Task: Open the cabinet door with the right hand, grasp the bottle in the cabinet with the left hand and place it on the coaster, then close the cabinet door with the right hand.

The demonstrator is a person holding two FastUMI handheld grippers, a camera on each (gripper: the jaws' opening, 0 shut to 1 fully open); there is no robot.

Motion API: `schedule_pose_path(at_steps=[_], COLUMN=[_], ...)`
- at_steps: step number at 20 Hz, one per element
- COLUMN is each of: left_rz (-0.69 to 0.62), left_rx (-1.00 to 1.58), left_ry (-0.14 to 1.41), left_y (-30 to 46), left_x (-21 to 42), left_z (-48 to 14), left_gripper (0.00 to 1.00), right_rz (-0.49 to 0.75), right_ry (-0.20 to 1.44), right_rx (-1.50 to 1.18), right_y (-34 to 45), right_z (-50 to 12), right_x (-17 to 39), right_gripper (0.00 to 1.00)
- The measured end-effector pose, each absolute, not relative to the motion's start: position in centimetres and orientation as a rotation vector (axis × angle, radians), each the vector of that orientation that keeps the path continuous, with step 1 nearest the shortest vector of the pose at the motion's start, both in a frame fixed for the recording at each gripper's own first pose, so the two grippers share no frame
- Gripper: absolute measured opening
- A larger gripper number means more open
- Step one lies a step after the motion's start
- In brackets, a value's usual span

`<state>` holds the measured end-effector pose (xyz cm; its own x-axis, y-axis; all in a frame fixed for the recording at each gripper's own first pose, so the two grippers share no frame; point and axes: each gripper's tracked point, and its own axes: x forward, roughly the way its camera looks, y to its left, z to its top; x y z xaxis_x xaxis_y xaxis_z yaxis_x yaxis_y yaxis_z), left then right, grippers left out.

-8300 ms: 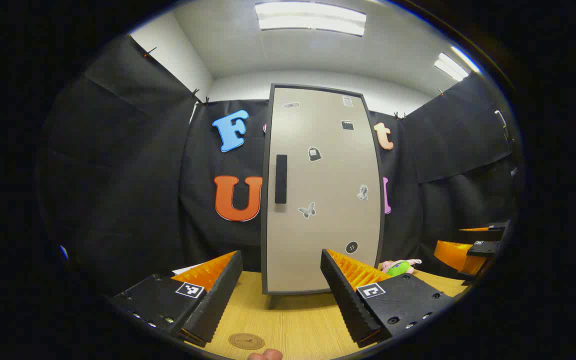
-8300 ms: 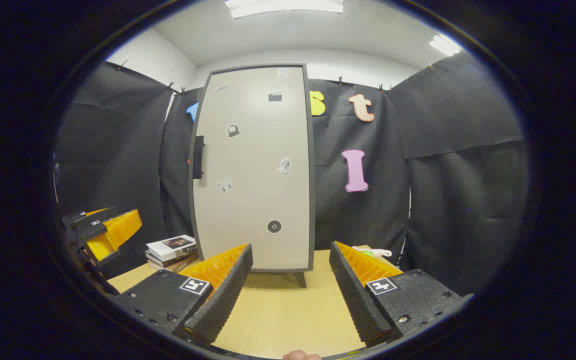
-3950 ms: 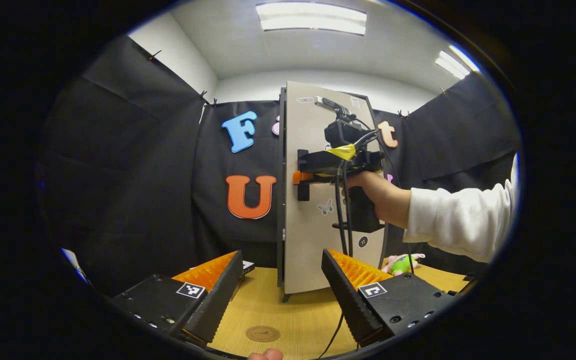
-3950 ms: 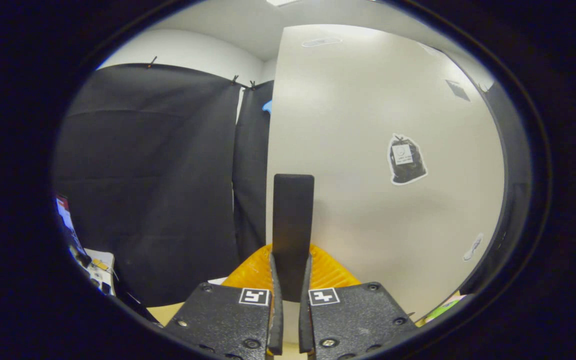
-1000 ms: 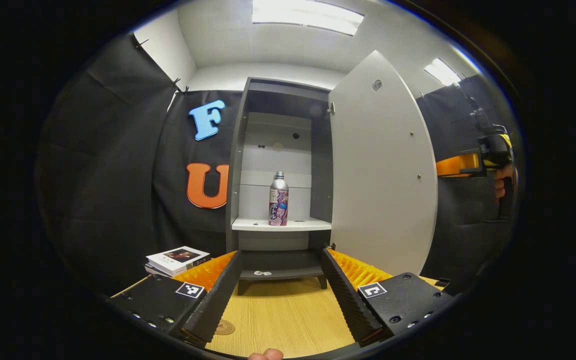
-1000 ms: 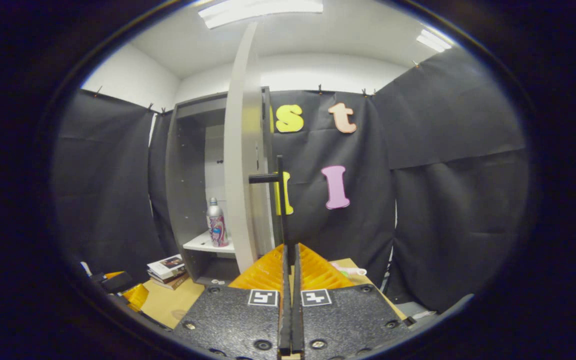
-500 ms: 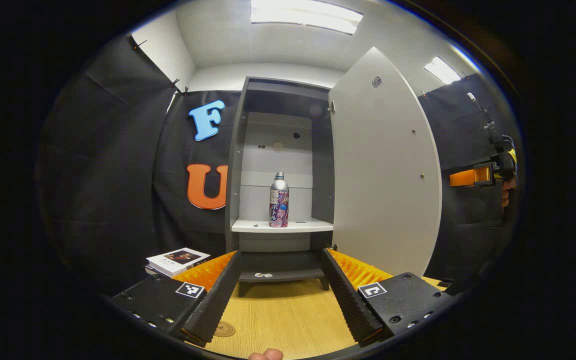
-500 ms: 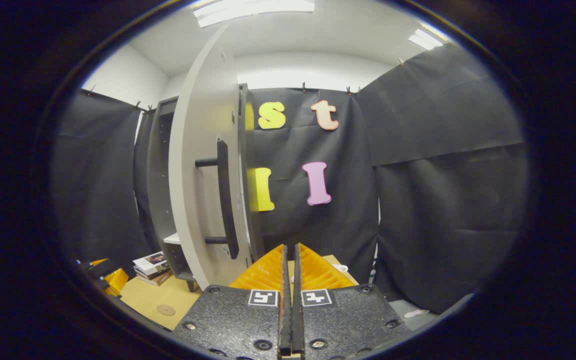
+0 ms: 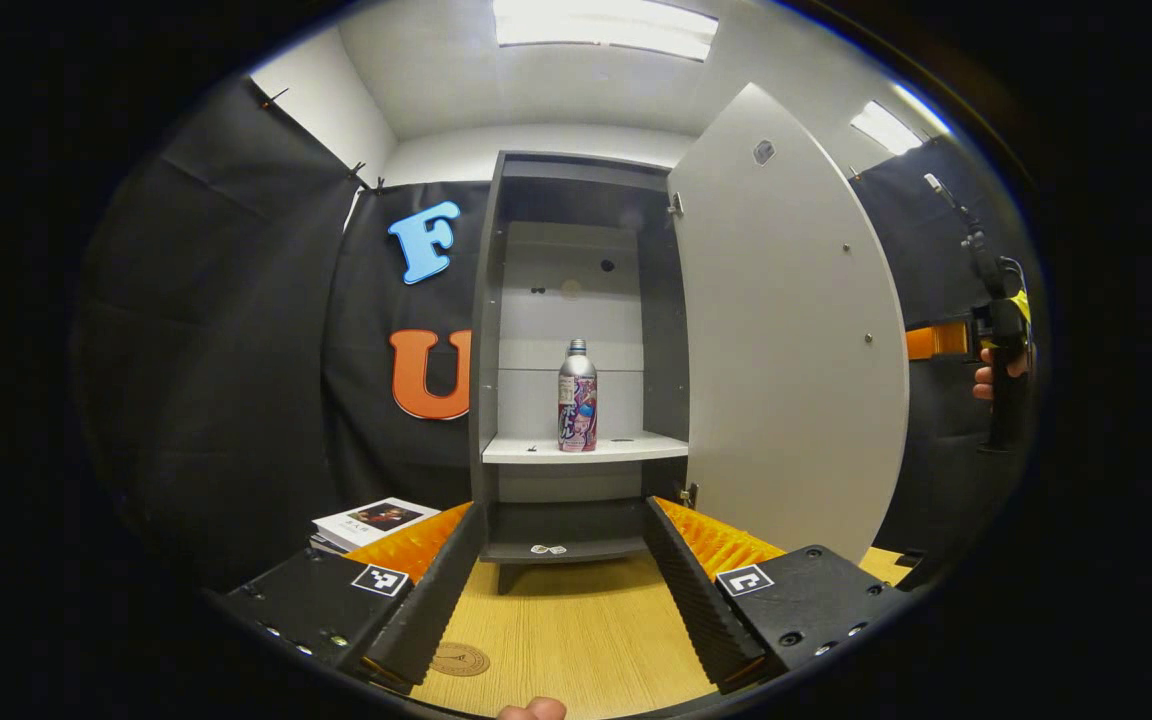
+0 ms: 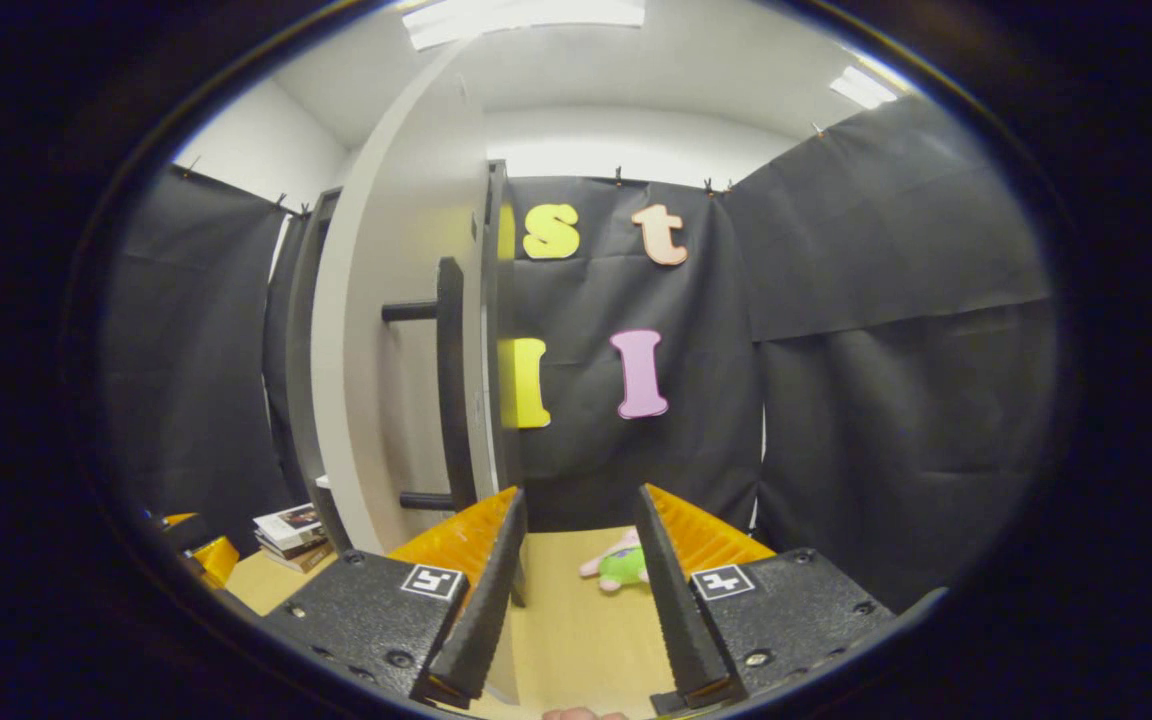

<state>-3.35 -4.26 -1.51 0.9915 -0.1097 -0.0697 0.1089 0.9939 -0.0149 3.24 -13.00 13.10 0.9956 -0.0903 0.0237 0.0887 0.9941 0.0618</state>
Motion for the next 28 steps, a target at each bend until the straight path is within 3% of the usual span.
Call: schedule_pose_path(at_steps=[6, 14, 28], left_rz=[-0.144, -0.208, -0.133], left_rx=[-0.007, 0.099, 0.09], left_ry=[0.063, -0.026, 0.015], left_y=[-4.6, -7.4, -9.7], left_x=[0.7, 11.6, 29.2], left_z=[-0.5, 1.3, -0.8], left_gripper=[0.96, 0.95, 0.96], right_rz=[-0.05, -0.059, -0.07], right_ry=[-0.036, -0.026, -0.005], right_rx=[0.115, 0.059, 0.051], right_y=[-13.2, -13.2, -13.1], right_z=[13.5, 13.9, 13.7], right_x=[3.4, 3.4, 3.7], right_gripper=[0.73, 0.73, 0.72])
